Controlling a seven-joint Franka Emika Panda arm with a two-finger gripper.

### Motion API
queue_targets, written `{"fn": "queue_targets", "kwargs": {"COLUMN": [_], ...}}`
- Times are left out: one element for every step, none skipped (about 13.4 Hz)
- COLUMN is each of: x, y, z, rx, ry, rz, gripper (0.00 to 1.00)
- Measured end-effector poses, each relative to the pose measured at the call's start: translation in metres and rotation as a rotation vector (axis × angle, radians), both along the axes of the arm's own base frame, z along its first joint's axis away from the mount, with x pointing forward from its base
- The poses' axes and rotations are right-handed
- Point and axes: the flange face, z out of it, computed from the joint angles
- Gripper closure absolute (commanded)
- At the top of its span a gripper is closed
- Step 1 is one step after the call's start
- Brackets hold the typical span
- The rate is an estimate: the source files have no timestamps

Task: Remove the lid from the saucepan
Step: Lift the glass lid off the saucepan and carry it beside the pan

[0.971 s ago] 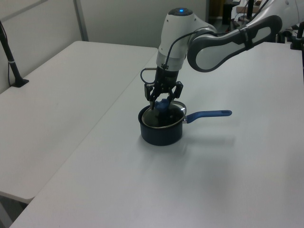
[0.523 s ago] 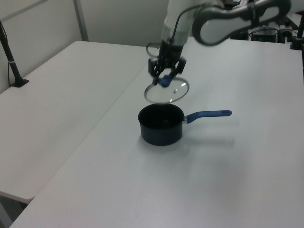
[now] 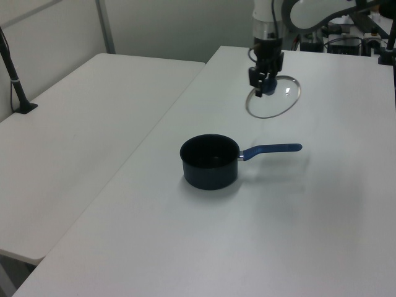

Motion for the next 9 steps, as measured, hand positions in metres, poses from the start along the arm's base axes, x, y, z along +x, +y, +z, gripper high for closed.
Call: {"fn": "queue_targets", "kwargs": {"x": [-0.005,-0.009,-0.014,-0.018,-0.021,-0.025,-0.028,-0.032,-0.034], "y": [-0.02,-0.039,-0.055,-0.069,-0.079,-0.086,-0.089,-0.091,-0.091], "z": [-0.009,-0.021,-0.034,-0.048,-0.064,-0.08,-0.095,-0.107,-0.115], "rx": [-0.004,-0.006,-0.005,-0.002,0.001,0.003,0.005,0.006,0.008], "ry": [0.027,0.055,0.081,0.094,0.092,0.079,0.067,0.06,0.056], "rz": [0.027,0.053,0.075,0.092,0.106,0.114,0.12,0.122,0.123], "gripper": [0.52,0.52,0.52,0.52,0.52,0.52,0.52,0.52,0.51]}}
